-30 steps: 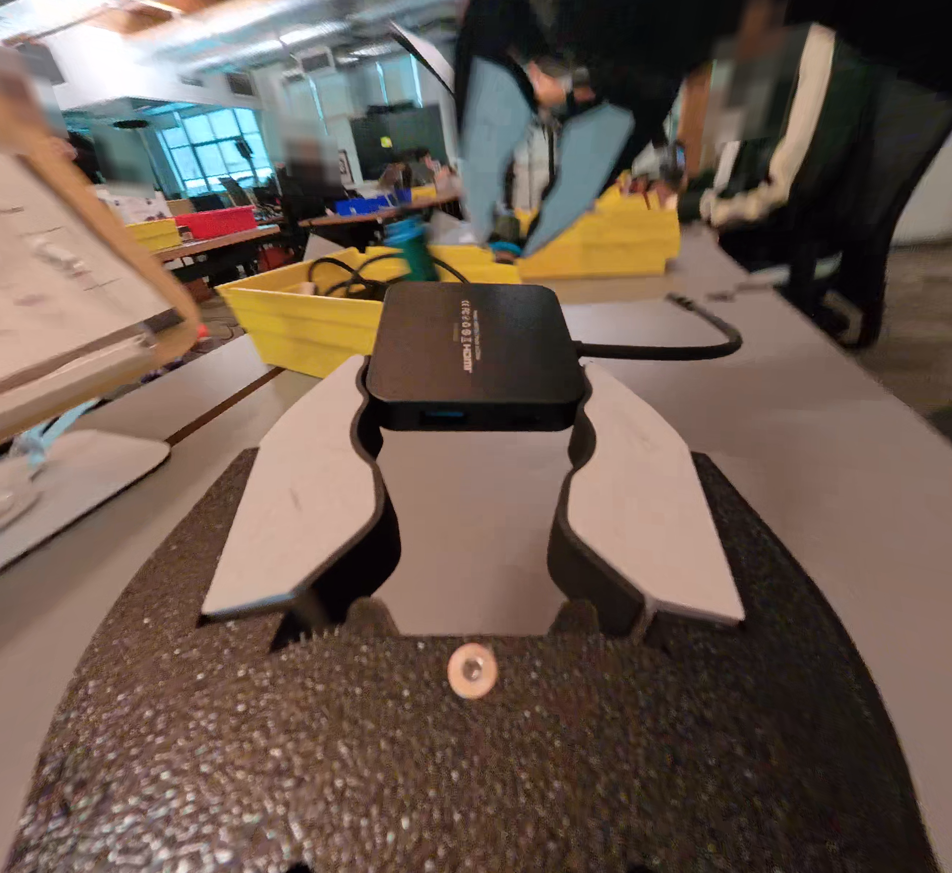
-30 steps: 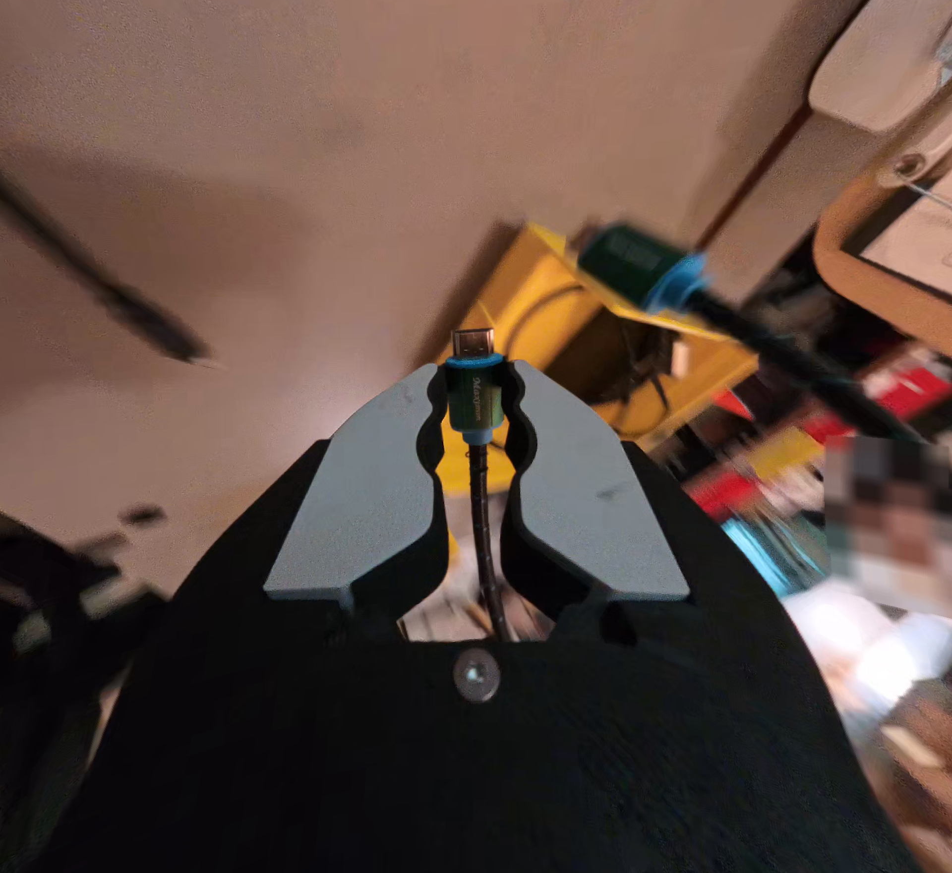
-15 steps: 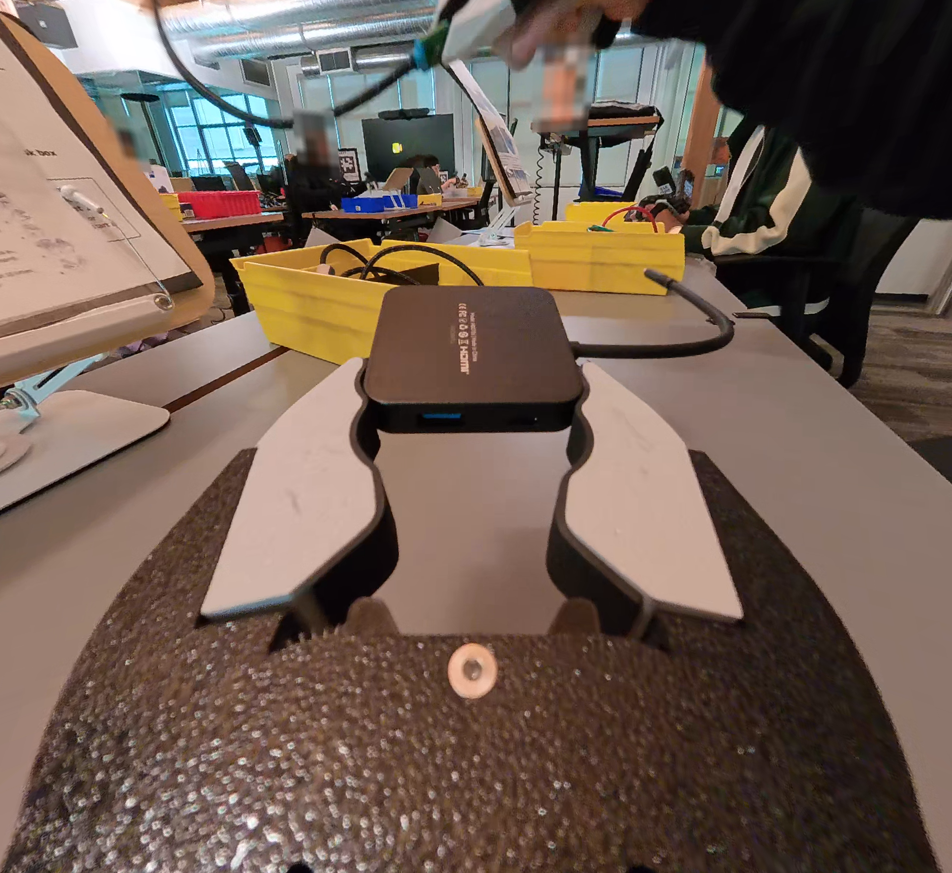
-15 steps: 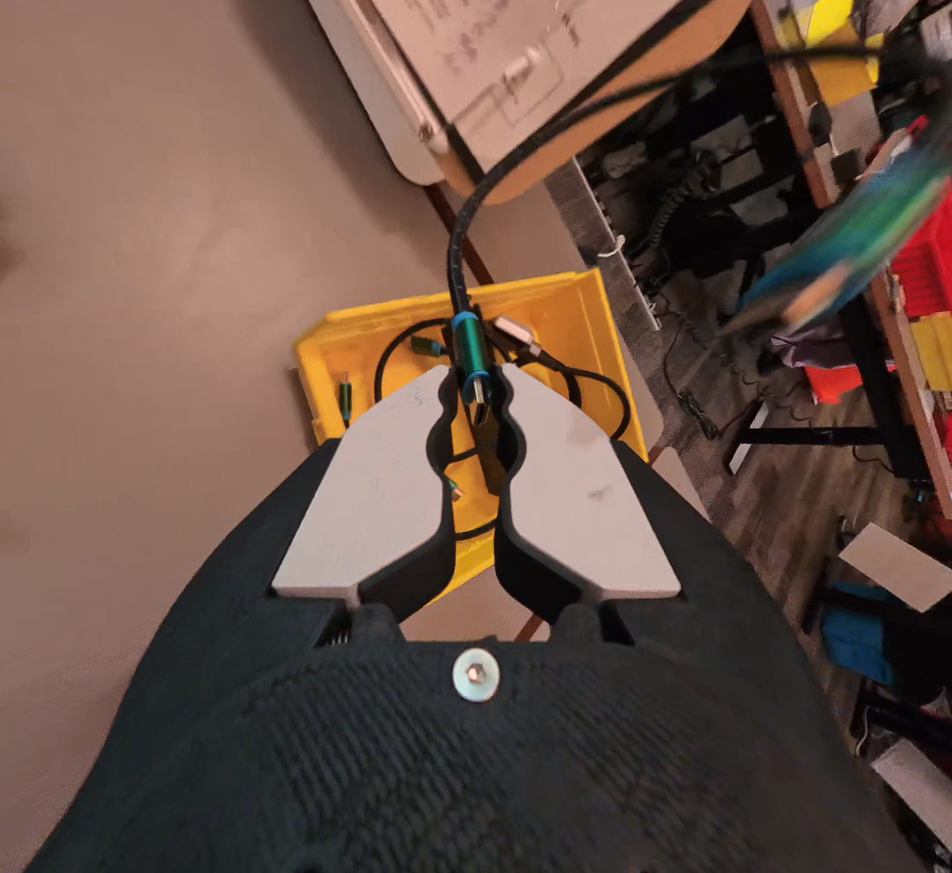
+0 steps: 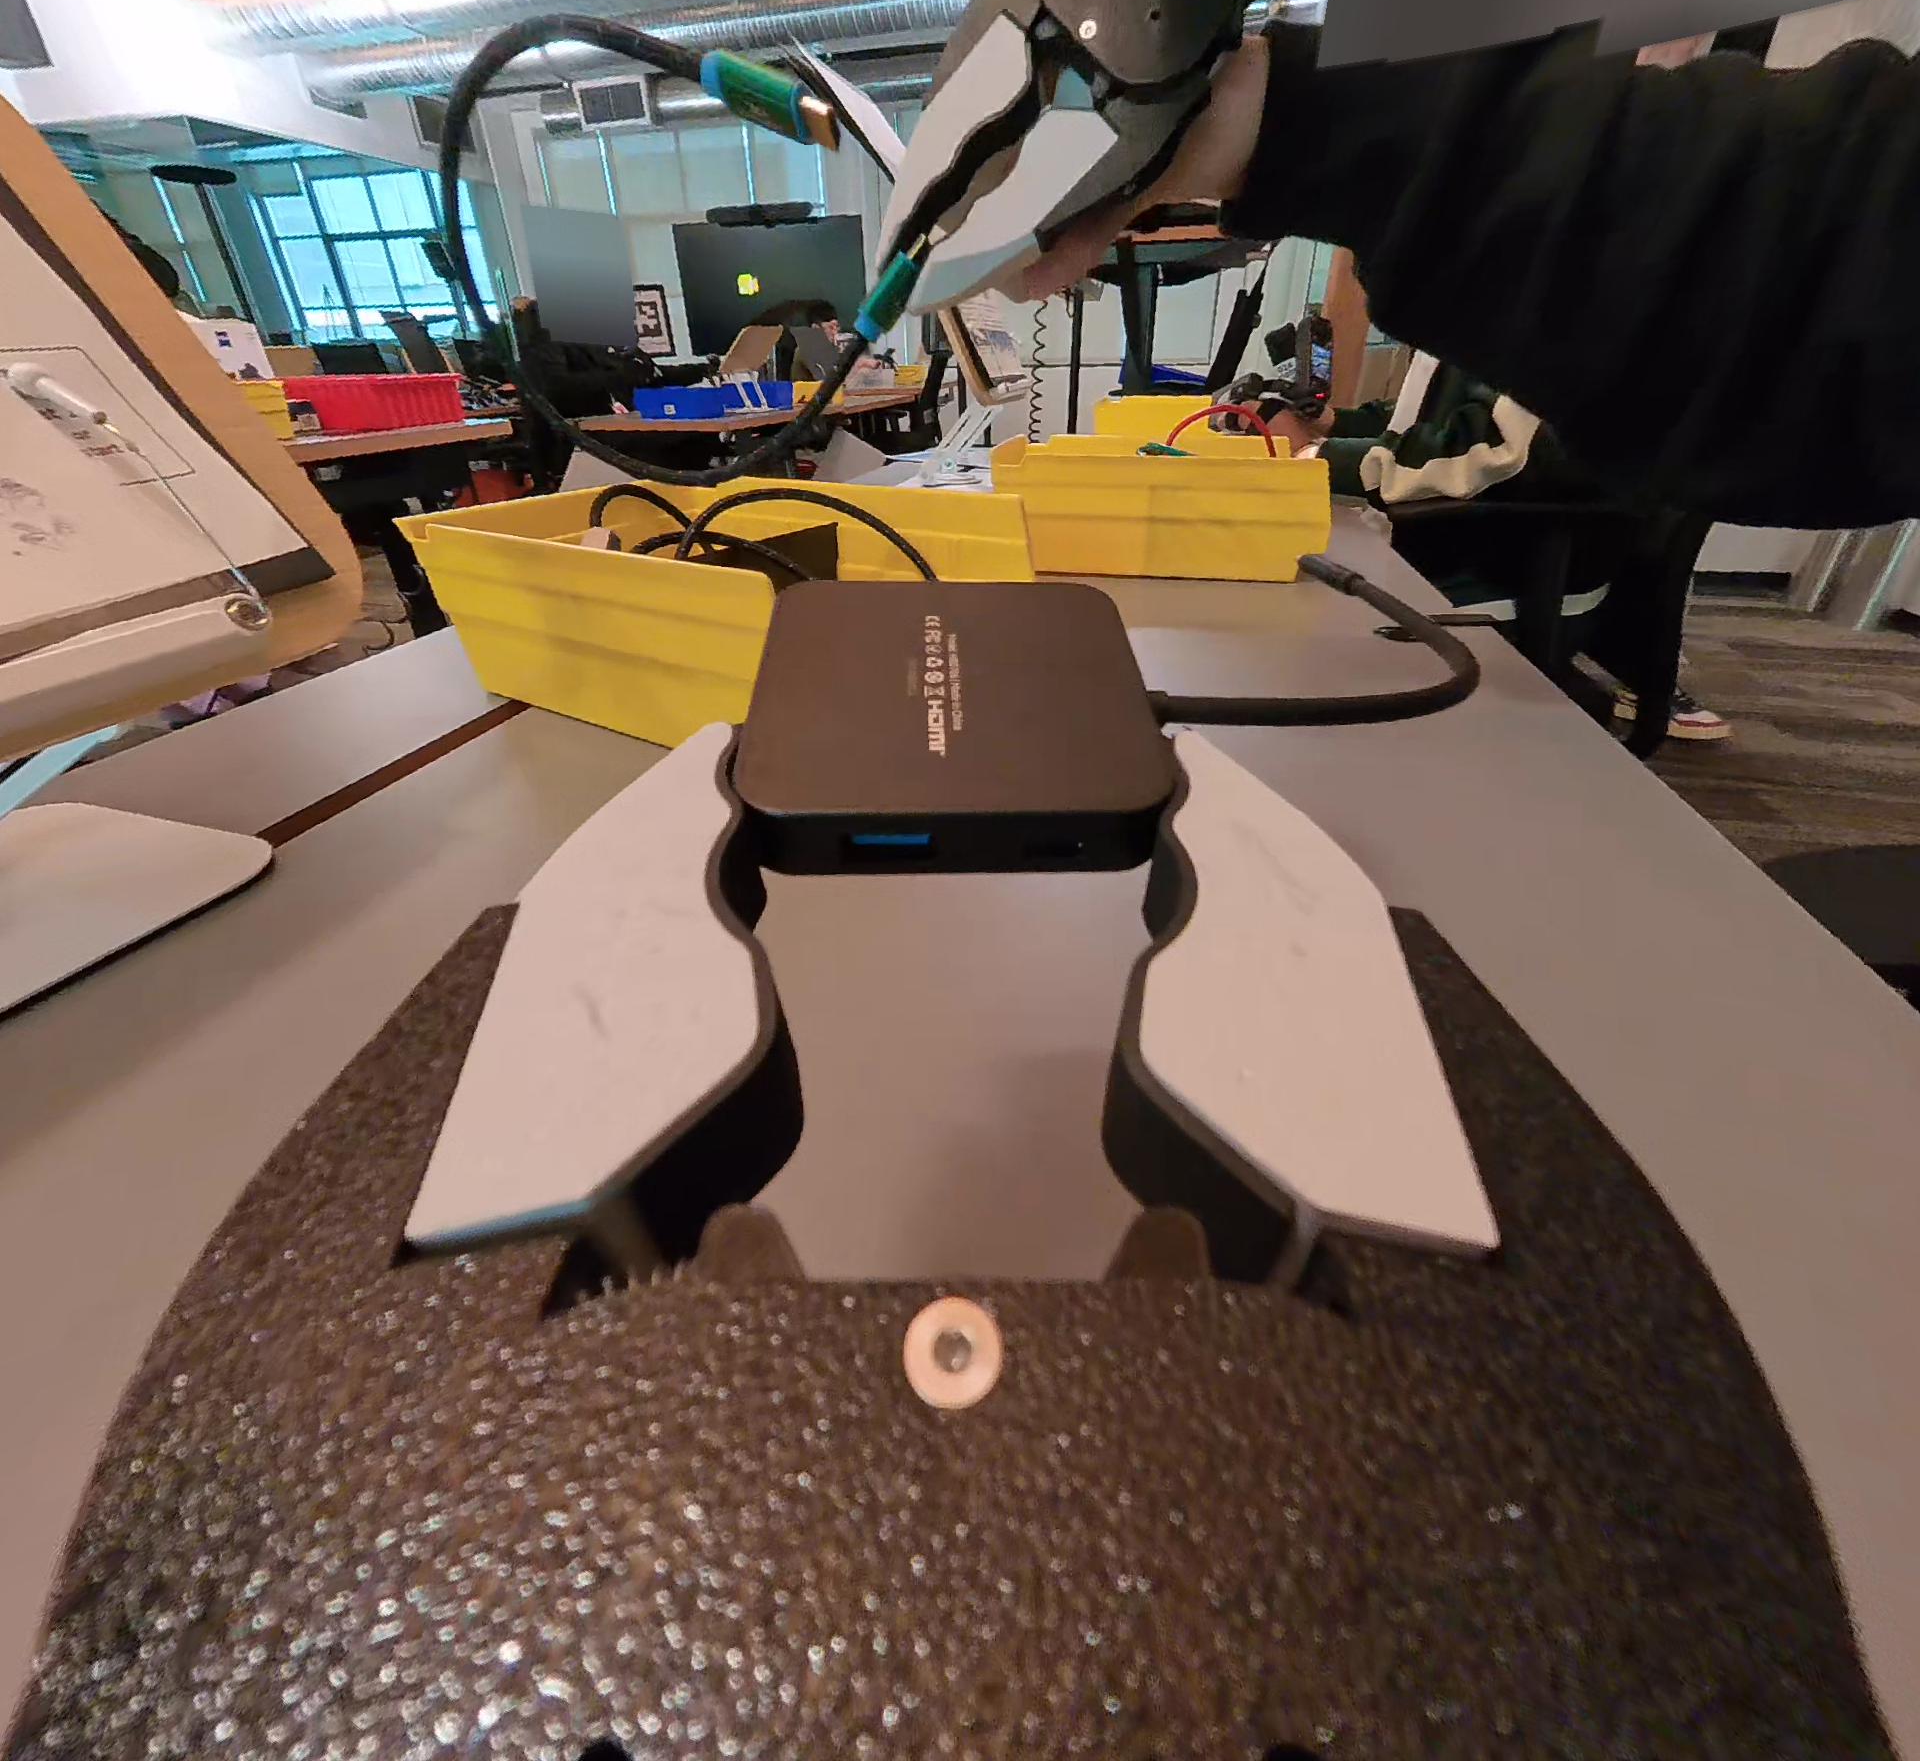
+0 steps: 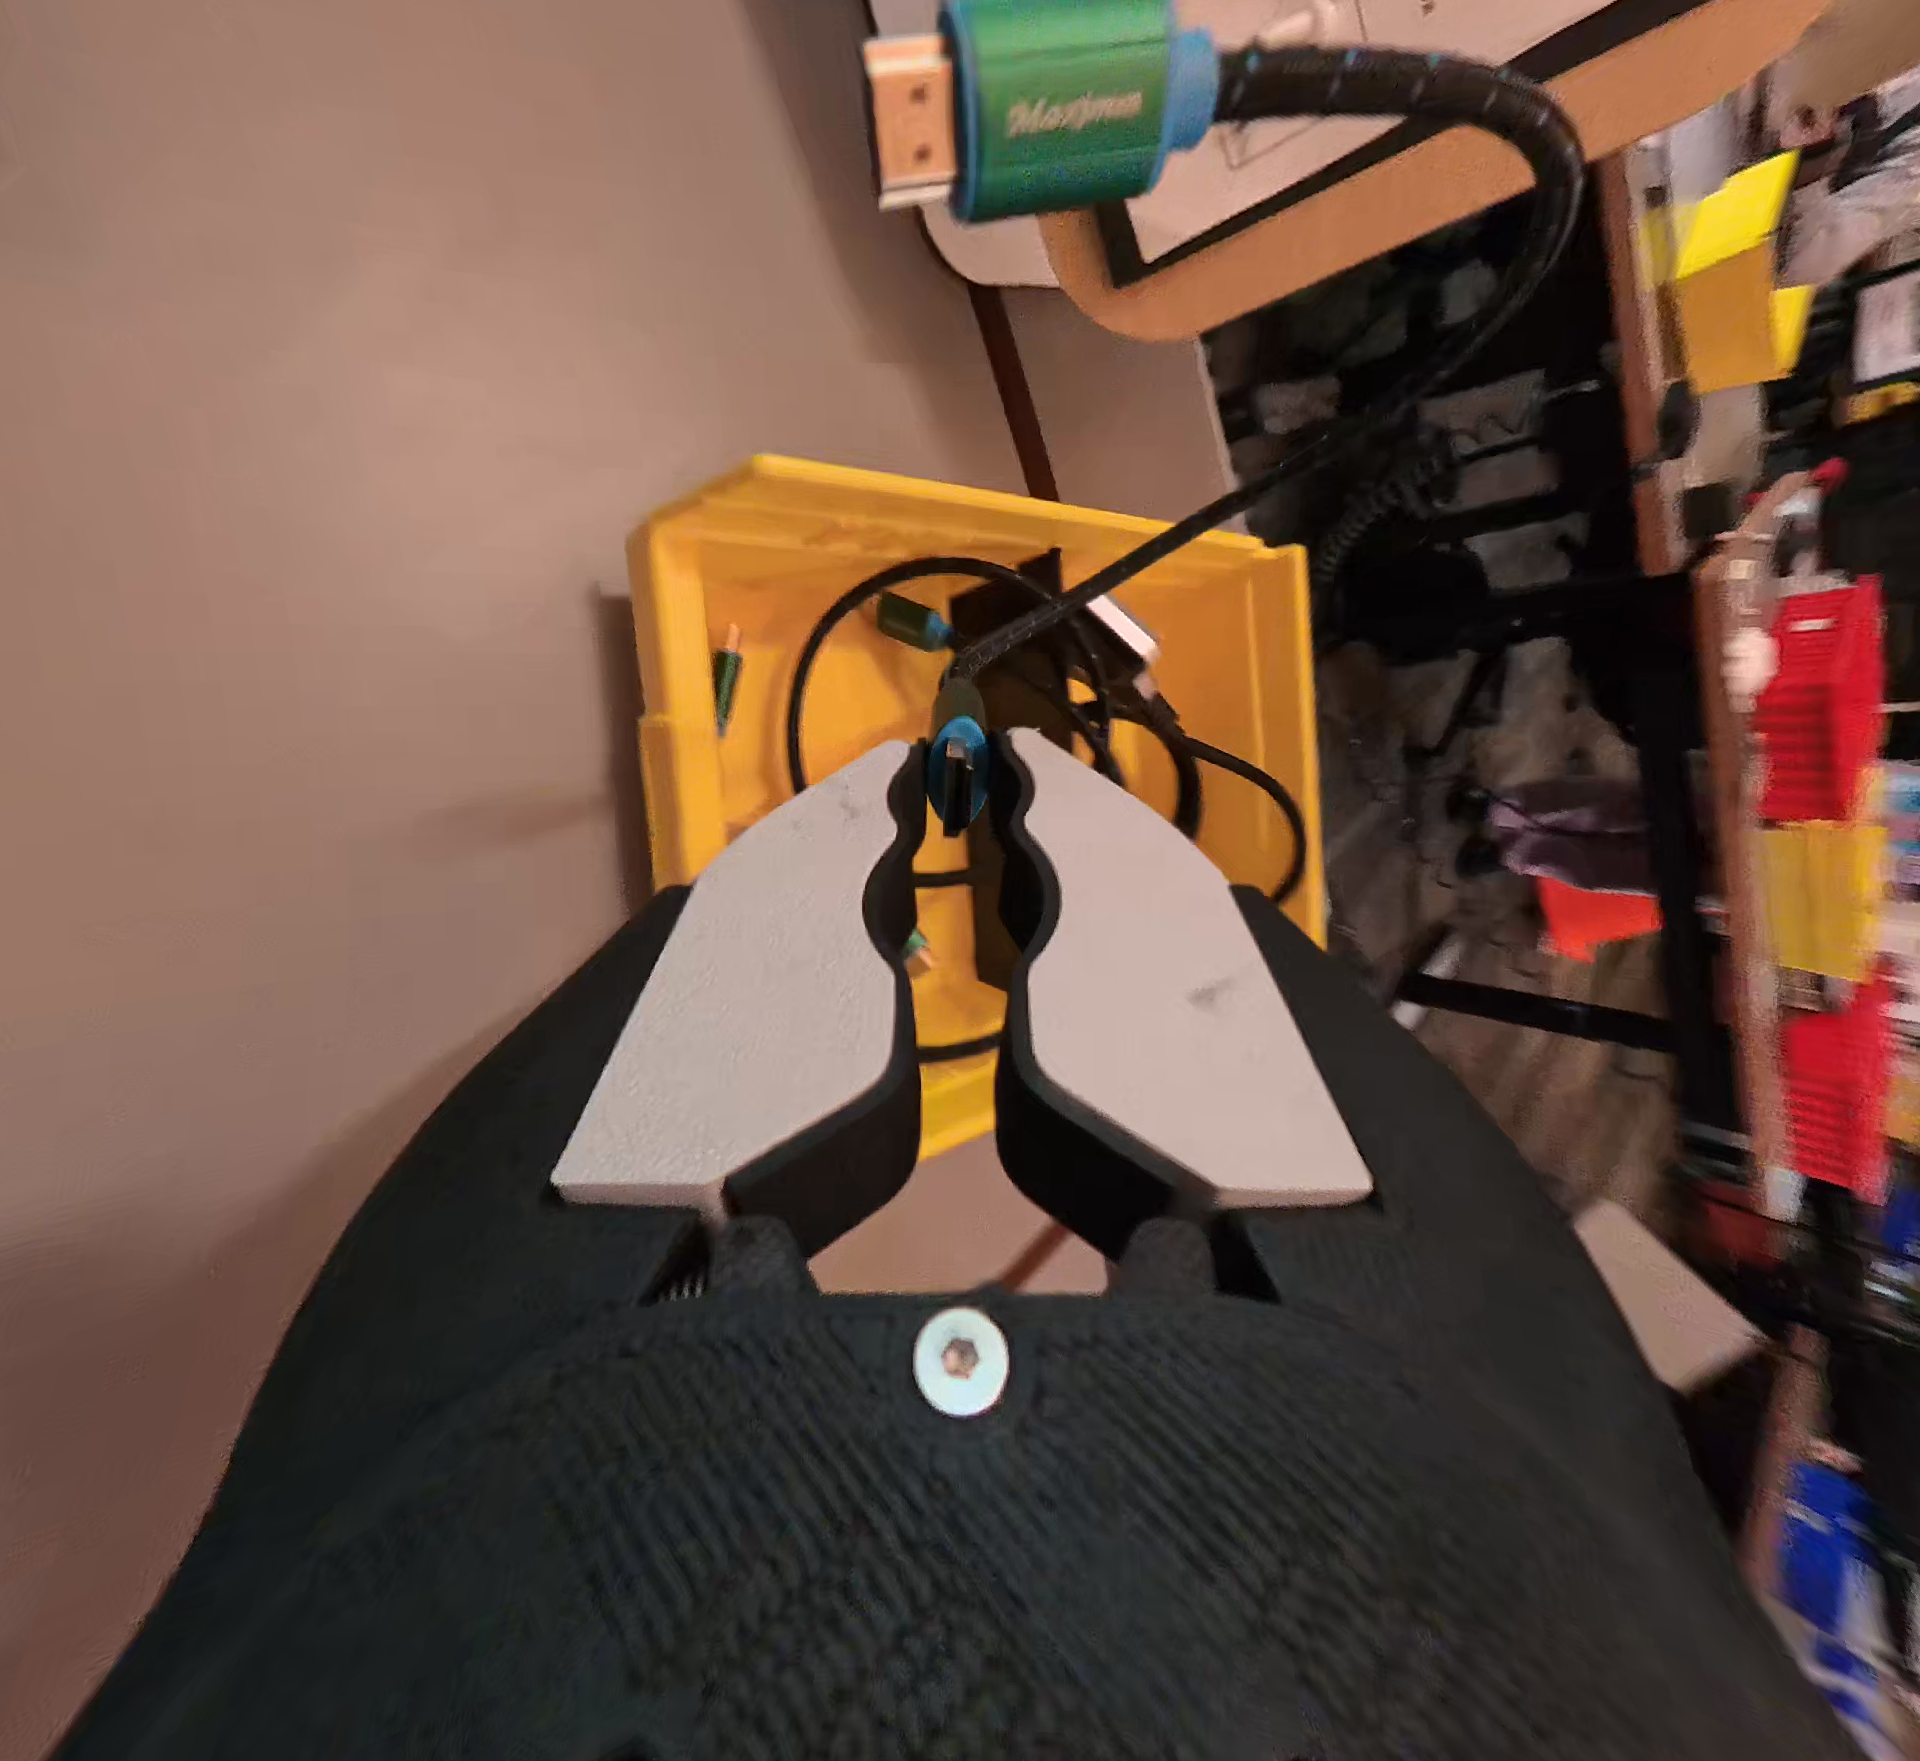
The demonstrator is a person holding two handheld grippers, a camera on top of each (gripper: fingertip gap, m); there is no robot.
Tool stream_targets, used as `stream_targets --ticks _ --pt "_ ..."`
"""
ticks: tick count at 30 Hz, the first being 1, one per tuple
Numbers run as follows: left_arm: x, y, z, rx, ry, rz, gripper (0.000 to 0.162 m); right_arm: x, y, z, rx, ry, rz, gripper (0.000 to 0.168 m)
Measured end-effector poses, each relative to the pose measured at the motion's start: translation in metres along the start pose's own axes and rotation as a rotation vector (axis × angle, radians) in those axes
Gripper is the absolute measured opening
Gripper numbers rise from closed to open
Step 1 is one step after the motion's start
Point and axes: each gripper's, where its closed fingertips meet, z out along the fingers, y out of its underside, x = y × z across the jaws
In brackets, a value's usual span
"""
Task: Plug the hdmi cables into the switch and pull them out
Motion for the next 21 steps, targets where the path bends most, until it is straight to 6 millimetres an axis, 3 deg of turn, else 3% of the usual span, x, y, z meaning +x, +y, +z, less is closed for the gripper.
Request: stream_targets --ticks 3,6,8,14,17,21 --pt "0.002 0.001 0.001 -0.004 0.009 0.004 0.072 0.004 -0.004 -0.007 0.108 -0.041 0.121 0.012" --pt "0.003 0.000 0.001 -0.001 0.015 0.000 0.072 -0.005 -0.011 -0.012 0.274 -0.222 0.333 0.012" --pt "0.003 -0.001 0.001 0.006 0.016 -0.006 0.072 -0.008 0.003 -0.001 0.281 -0.277 0.429 0.012" --pt "0.002 -0.003 -0.001 0.028 0.019 -0.023 0.072 -0.012 0.063 0.046 0.002 -0.225 0.555 0.011" --pt "0.002 -0.004 -0.001 0.032 0.020 -0.026 0.072 -0.024 0.086 0.061 -0.192 -0.238 0.535 0.012" --pt "0.004 -0.003 0.000 0.027 0.027 -0.021 0.072 -0.017 0.108 0.073 -0.354 -0.098 0.475 0.015"
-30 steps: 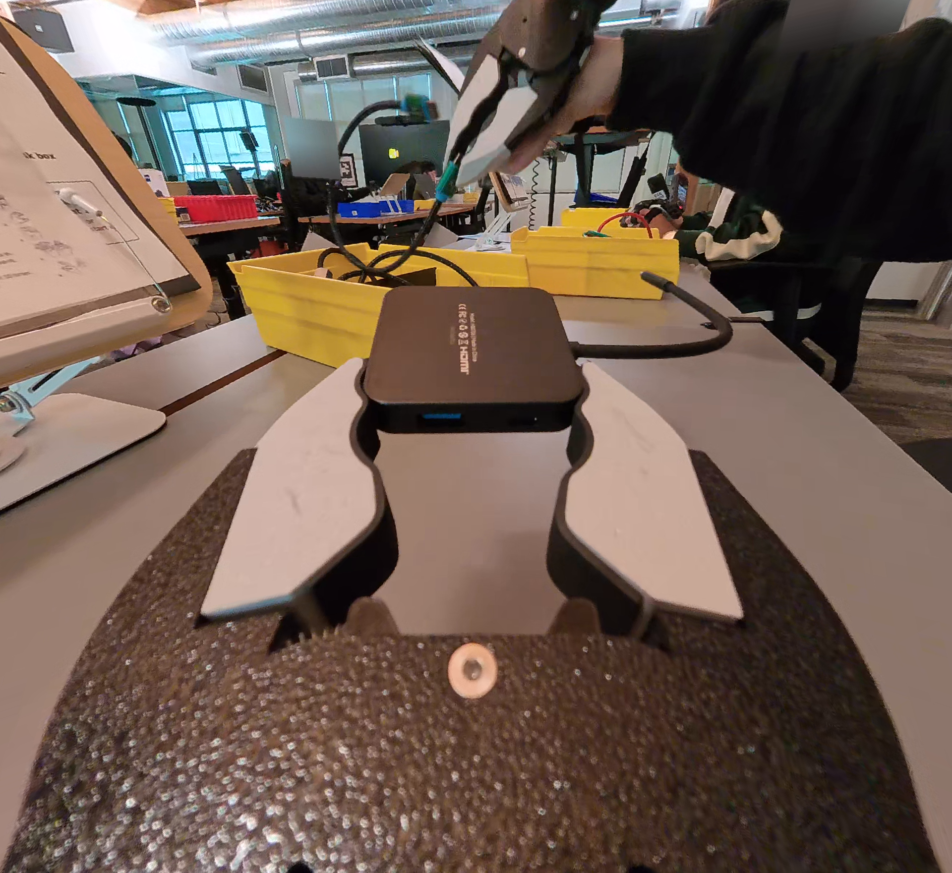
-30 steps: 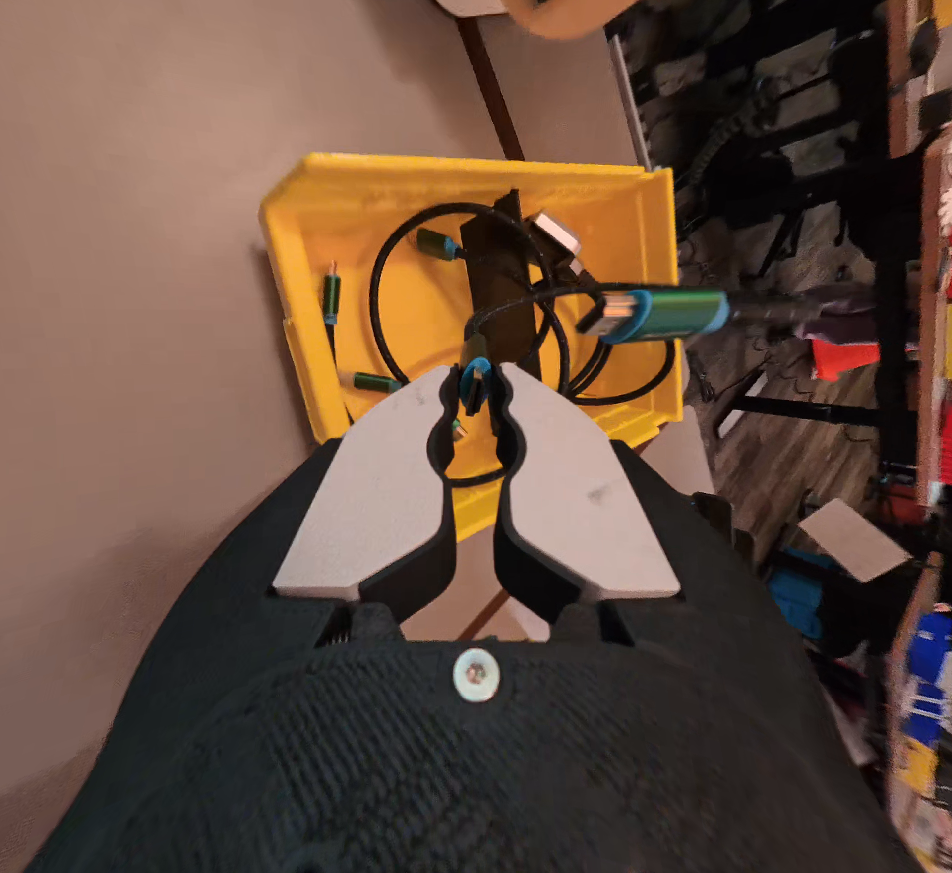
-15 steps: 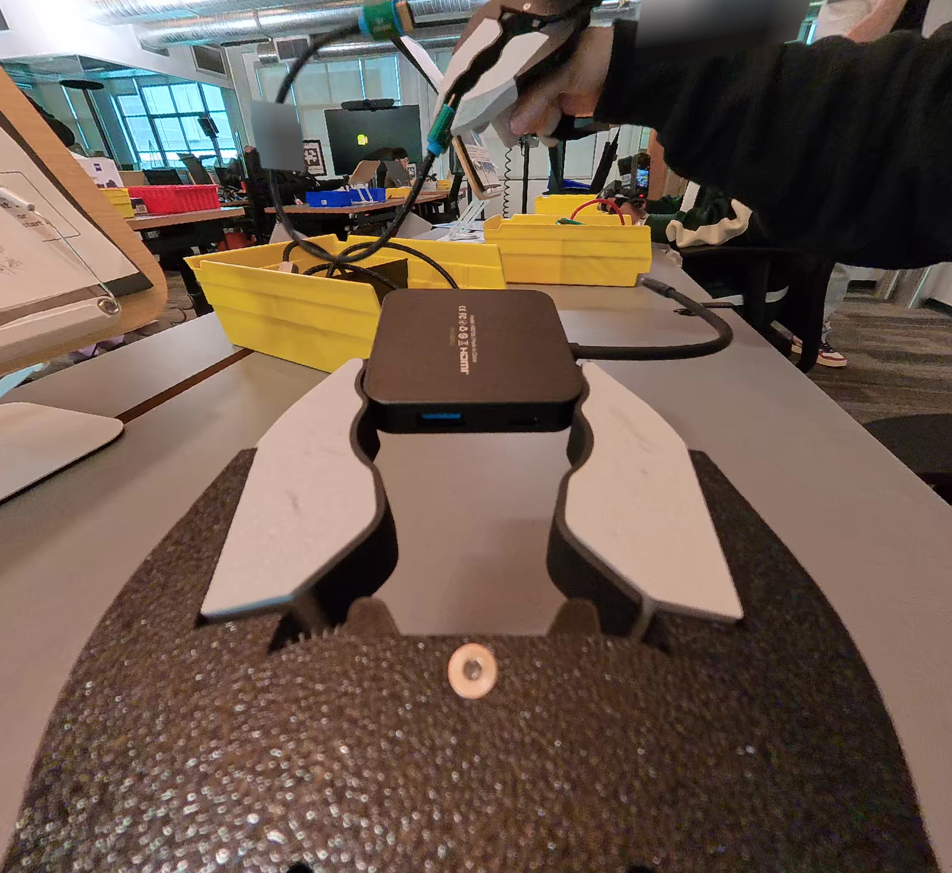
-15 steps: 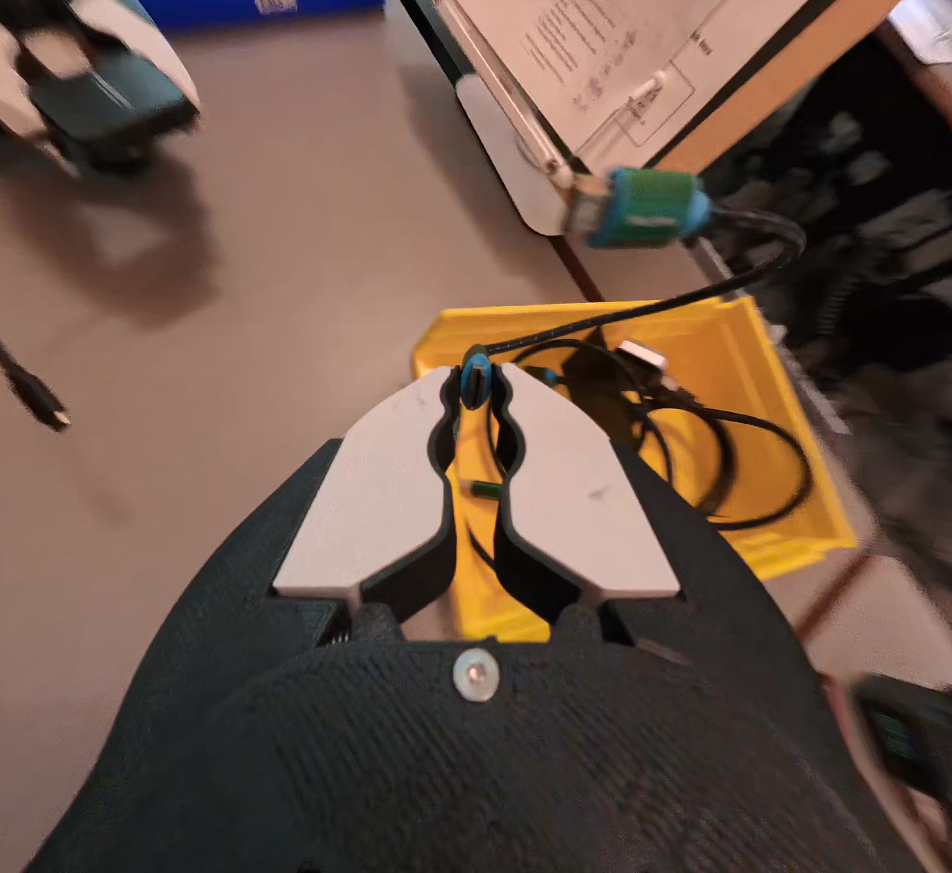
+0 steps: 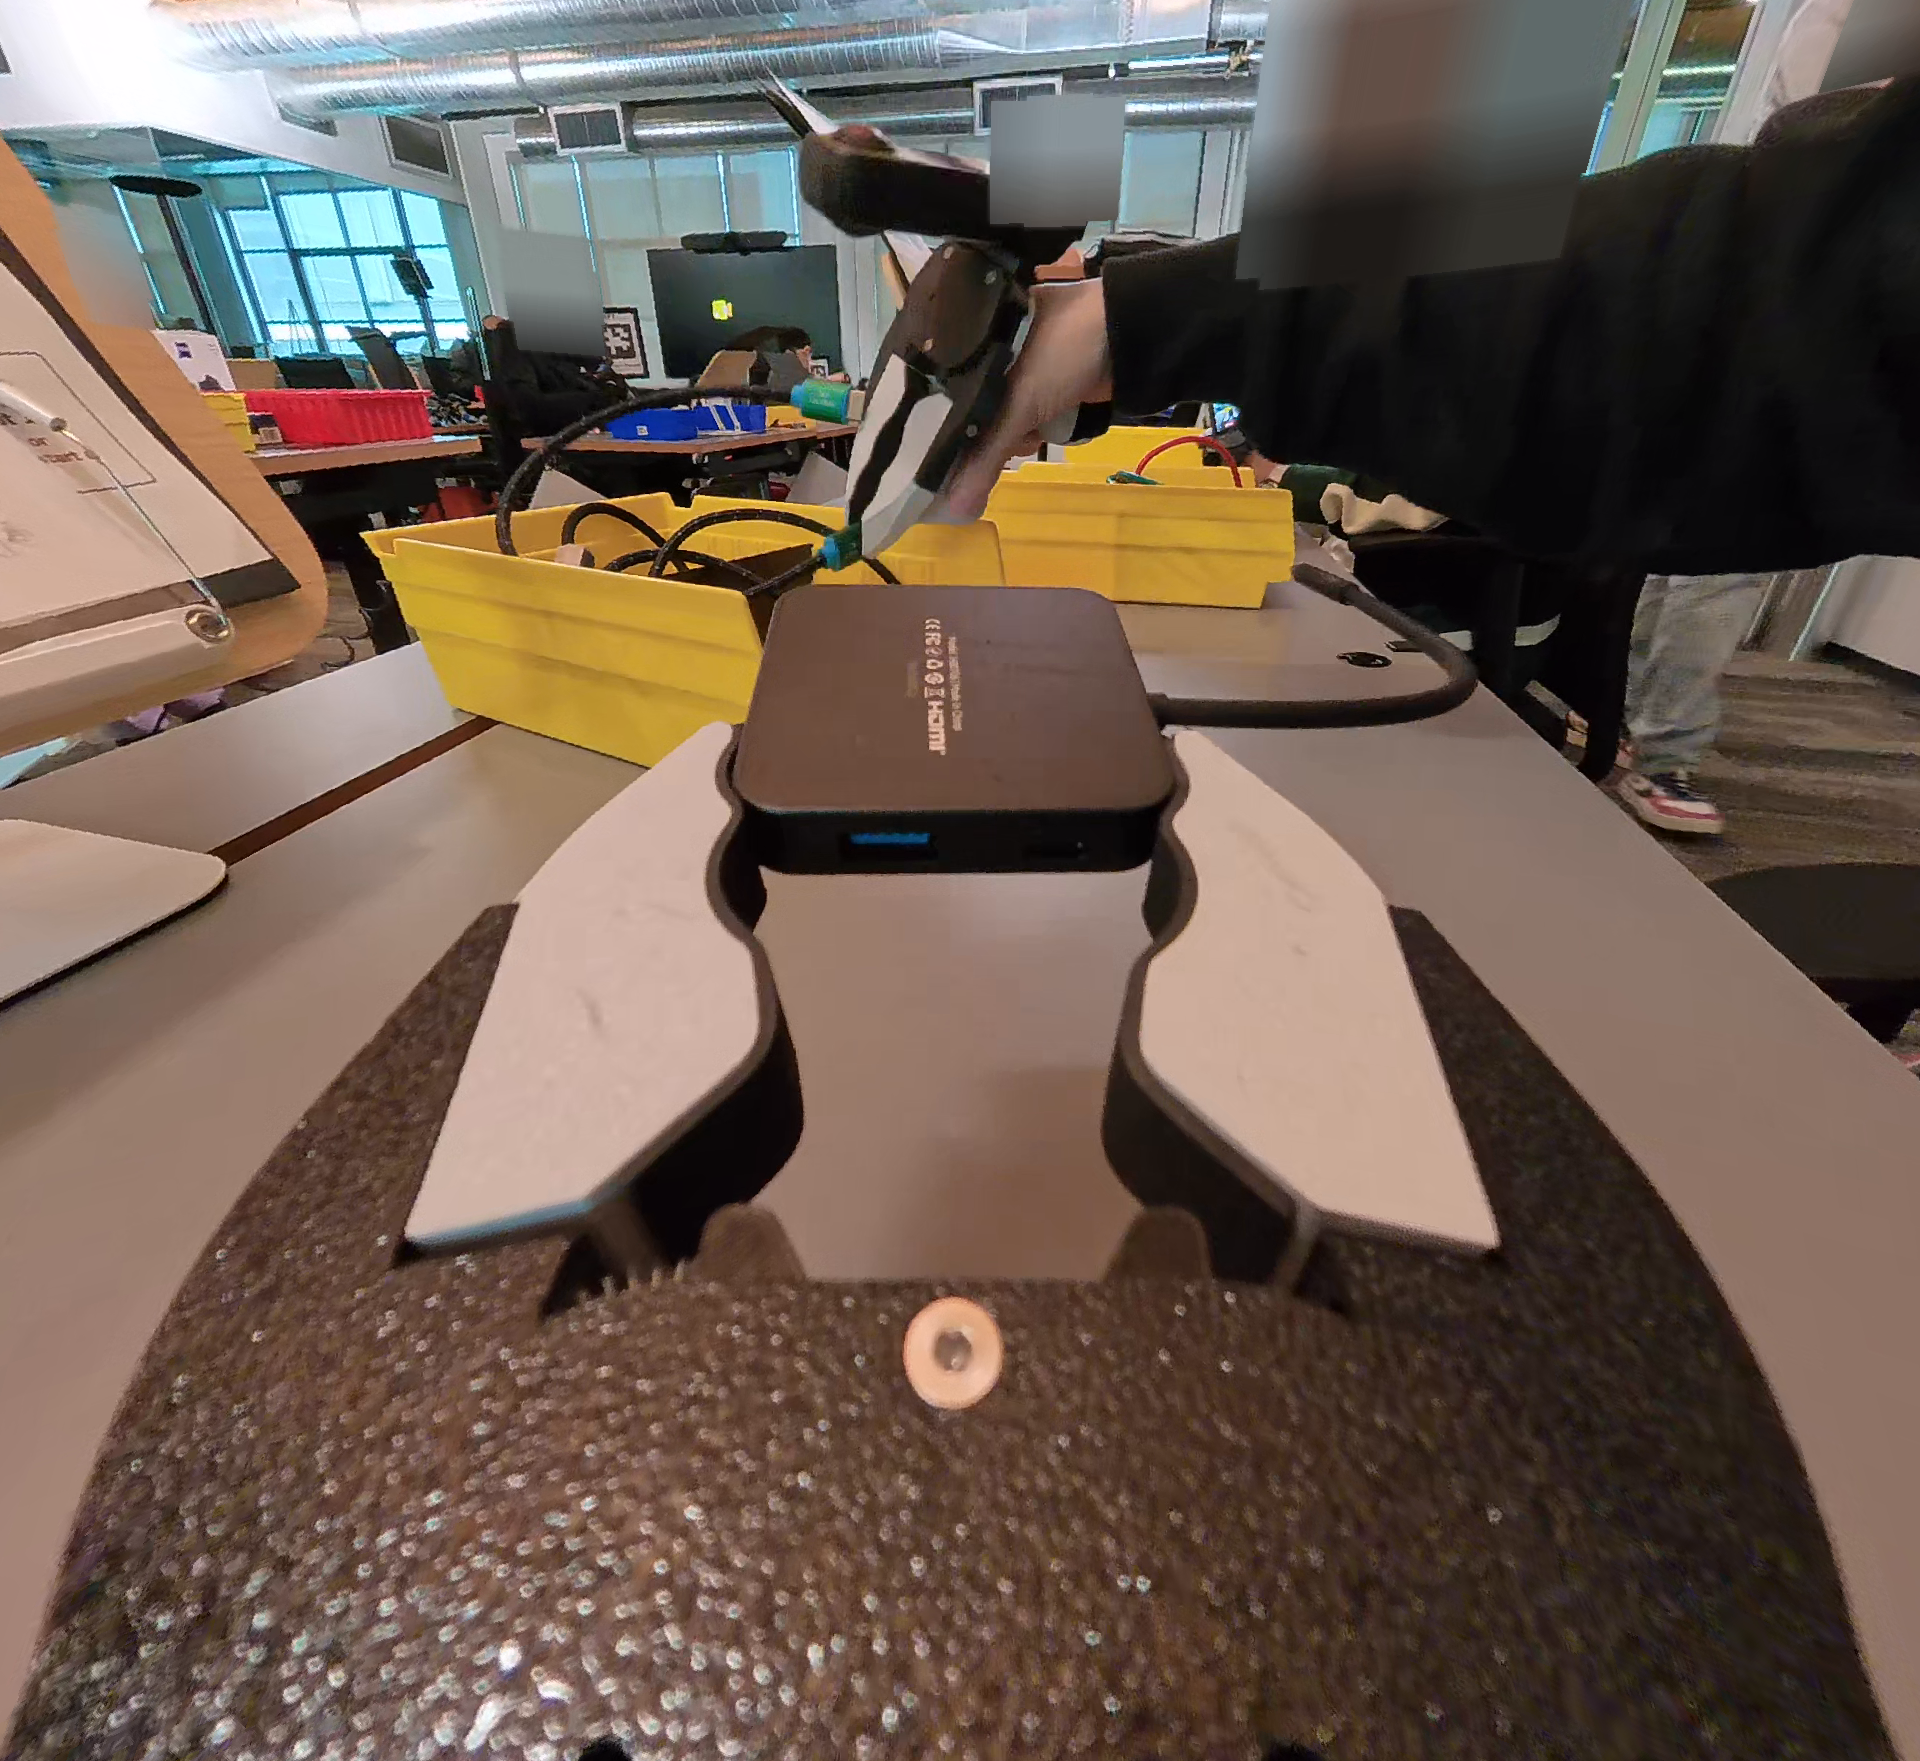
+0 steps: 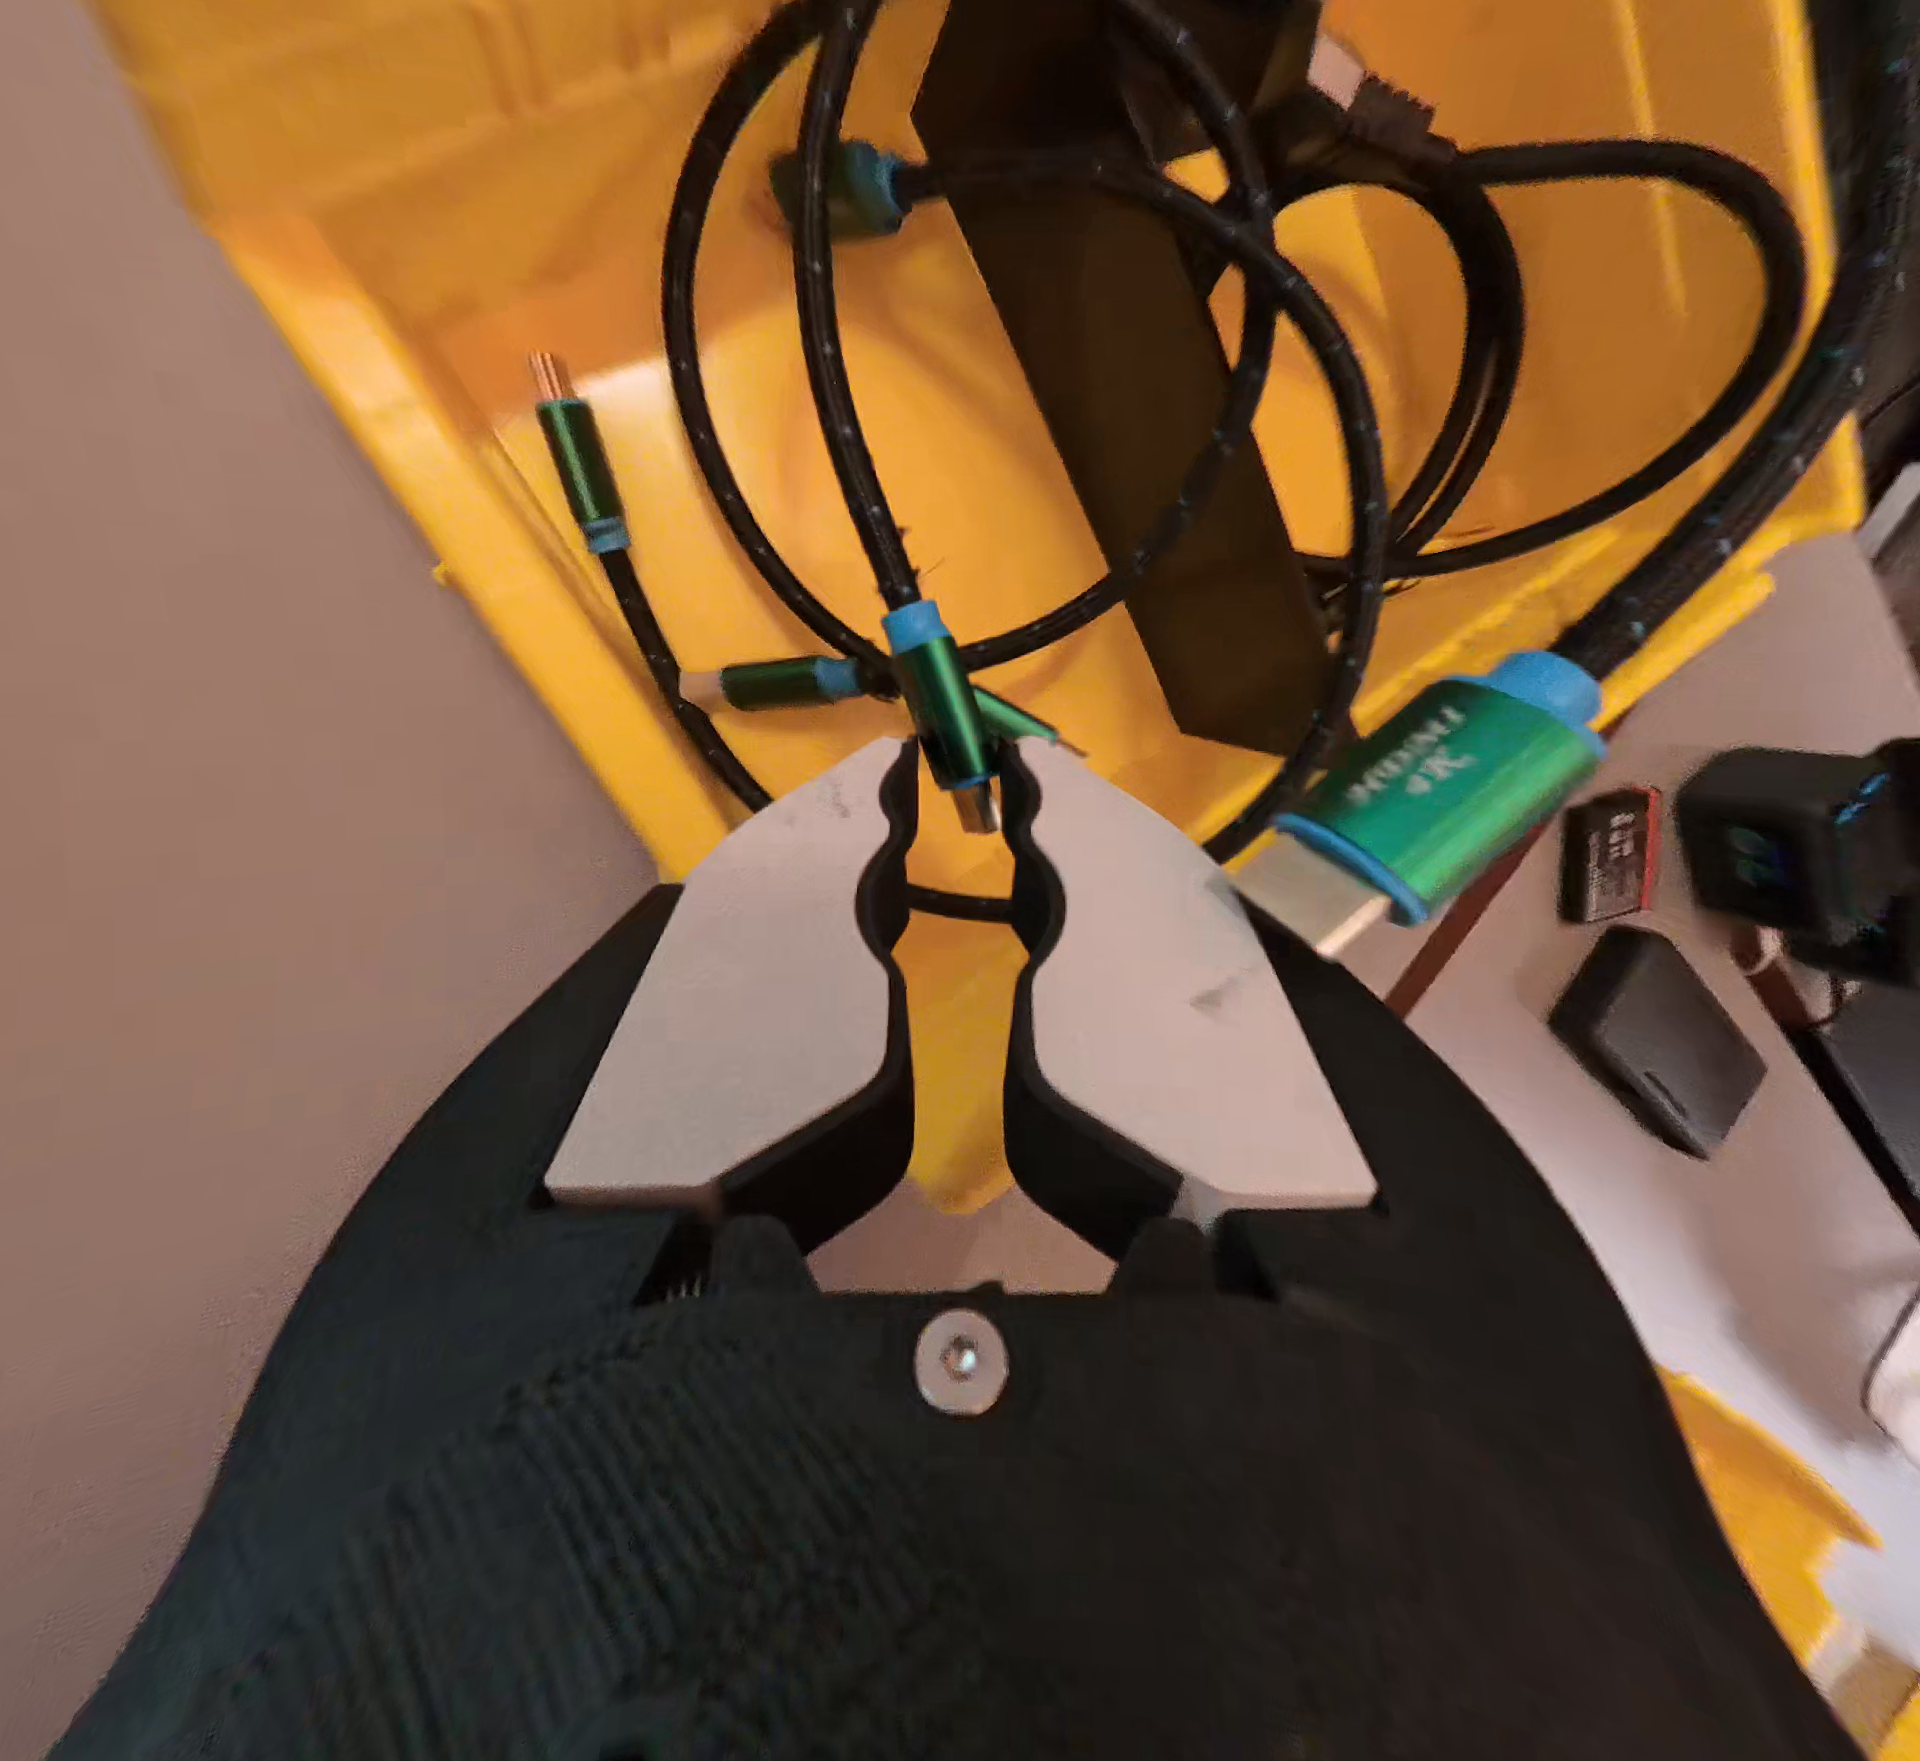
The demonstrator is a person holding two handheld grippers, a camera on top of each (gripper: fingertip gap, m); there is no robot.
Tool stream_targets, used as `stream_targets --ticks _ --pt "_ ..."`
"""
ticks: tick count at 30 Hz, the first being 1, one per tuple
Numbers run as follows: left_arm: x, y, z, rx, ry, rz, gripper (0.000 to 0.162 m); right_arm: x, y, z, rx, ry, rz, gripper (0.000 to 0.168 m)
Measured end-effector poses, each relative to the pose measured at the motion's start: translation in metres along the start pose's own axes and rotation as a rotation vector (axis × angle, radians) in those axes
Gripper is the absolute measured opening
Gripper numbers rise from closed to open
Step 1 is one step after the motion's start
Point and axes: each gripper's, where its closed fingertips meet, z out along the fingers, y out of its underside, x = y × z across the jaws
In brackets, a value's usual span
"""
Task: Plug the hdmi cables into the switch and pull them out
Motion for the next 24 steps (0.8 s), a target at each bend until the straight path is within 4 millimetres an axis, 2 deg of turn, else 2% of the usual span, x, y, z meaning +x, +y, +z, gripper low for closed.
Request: stream_targets --ticks 3,6,10,12,13,15,17,18,20,21,24 --pt "0.002 0.001 0.001 -0.004 0.005 0.005 0.072 -0.026 0.022 0.004 -0.148 -0.143 0.097 0.040" --pt "0.002 0.000 0.001 -0.002 0.005 0.006 0.072 -0.019 0.034 -0.004 -0.182 -0.120 0.182 0.040" --pt "0.002 0.000 0.001 0.004 0.003 0.004 0.072 -0.006 0.031 -0.029 -0.082 -0.083 0.237 0.041" --pt "0.002 -0.001 0.002 0.006 0.000 0.012 0.072 -0.015 0.009 -0.049 0.061 -0.102 0.230 0.044" --pt "0.002 -0.001 0.002 0.008 -0.003 0.020 0.072 -0.030 -0.005 -0.060 0.146 -0.152 0.228 0.046" --pt "0.003 -0.002 0.003 0.015 -0.012 0.045 0.072 -0.072 -0.040 -0.083 0.320 -0.326 0.258 0.050" --pt "0.005 -0.006 0.006 0.030 -0.025 0.087 0.072 -0.124 -0.077 -0.105 0.467 -0.572 0.357 0.073" --pt "0.007 -0.008 0.007 0.035 -0.034 0.117 0.072 -0.151 -0.093 -0.114 0.505 -0.709 0.403 0.077" --pt "0.015 -0.010 0.013 0.038 -0.019 0.149 0.072 -0.203 -0.110 -0.119 0.458 -0.938 0.442 0.070" --pt "0.019 -0.008 0.016 0.035 -0.009 0.147 0.072 -0.226 -0.115 -0.116 0.408 -1.020 0.448 0.073" --pt "0.026 0.002 0.023 0.013 0.020 0.155 0.072 -0.277 -0.128 -0.107 0.278 -1.247 0.552 0.075"
